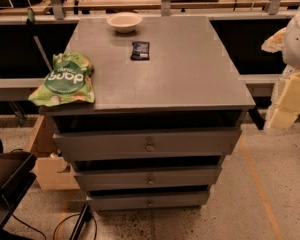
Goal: Open middle drawer
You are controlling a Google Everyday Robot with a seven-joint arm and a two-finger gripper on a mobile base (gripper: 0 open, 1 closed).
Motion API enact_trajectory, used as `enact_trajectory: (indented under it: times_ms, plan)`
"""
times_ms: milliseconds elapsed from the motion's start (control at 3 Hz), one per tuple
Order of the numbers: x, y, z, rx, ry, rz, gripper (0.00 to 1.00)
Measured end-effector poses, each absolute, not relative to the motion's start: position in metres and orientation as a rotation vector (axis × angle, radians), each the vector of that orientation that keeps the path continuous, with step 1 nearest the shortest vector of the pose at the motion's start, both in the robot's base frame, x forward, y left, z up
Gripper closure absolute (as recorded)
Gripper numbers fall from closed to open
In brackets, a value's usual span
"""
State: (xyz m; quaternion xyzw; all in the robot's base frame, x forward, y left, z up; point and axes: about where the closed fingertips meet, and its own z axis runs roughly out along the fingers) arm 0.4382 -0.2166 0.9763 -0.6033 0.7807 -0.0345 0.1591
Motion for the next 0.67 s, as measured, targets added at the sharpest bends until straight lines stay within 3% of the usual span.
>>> enact_trajectory:
  times_ms: [667]
  plan:
    - [0.4335,-0.2146,0.9763,-1.715,2.216,-0.116,0.0]
